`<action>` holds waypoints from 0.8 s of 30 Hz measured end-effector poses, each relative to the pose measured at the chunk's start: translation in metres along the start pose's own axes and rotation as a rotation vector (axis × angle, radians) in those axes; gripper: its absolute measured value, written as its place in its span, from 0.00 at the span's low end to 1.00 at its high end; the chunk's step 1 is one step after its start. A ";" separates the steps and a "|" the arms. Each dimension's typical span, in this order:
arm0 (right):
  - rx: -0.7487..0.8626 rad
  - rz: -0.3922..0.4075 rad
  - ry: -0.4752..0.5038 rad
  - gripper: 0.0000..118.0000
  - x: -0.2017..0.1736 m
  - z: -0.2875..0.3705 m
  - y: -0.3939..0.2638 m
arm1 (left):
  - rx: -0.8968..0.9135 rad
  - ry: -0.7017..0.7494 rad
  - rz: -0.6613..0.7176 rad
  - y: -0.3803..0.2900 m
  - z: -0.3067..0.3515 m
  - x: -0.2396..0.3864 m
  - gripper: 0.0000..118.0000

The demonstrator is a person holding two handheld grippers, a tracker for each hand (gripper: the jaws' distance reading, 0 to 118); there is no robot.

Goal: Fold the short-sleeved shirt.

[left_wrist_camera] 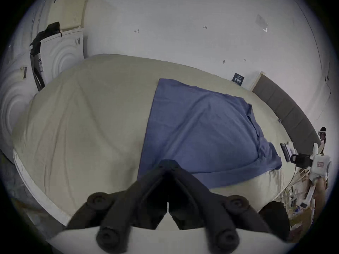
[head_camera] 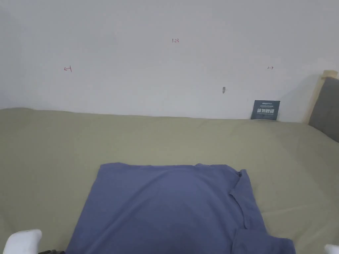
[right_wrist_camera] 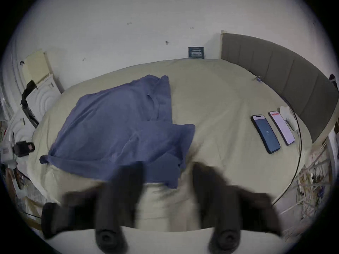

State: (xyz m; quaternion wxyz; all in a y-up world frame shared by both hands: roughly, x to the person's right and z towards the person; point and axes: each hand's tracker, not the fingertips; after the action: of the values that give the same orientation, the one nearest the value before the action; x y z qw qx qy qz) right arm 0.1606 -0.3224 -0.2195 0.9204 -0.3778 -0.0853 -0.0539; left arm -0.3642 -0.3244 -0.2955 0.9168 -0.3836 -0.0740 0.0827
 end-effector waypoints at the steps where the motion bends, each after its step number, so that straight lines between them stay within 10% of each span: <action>1: 0.005 0.009 -0.010 0.07 -0.004 0.000 -0.002 | -0.002 0.004 -0.006 -0.002 -0.001 0.001 0.00; 12: -0.015 0.018 0.064 0.06 -0.012 -0.007 -0.014 | -0.070 -0.013 0.034 -0.033 0.000 -0.041 0.00; 14: -0.017 0.023 0.062 0.06 -0.011 -0.011 -0.014 | -0.063 -0.003 0.057 -0.037 -0.006 -0.047 0.18; 16: -0.025 0.017 0.060 0.06 -0.010 -0.015 -0.014 | -0.071 -0.013 0.079 -0.036 -0.015 -0.050 0.74; 17: -0.031 0.007 0.064 0.06 -0.008 -0.017 -0.015 | -0.085 -0.030 0.090 -0.036 -0.020 -0.051 0.83; 24: -0.055 -0.025 0.060 0.06 0.003 -0.021 -0.012 | -0.155 0.038 -0.078 -0.041 -0.060 -0.031 0.73</action>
State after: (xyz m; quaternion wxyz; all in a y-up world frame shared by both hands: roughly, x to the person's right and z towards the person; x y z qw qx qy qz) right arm 0.1644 -0.3464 -0.2253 0.9111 -0.4000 -0.0610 -0.0792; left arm -0.3784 -0.4009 -0.3105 0.8882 -0.4516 -0.0775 0.0338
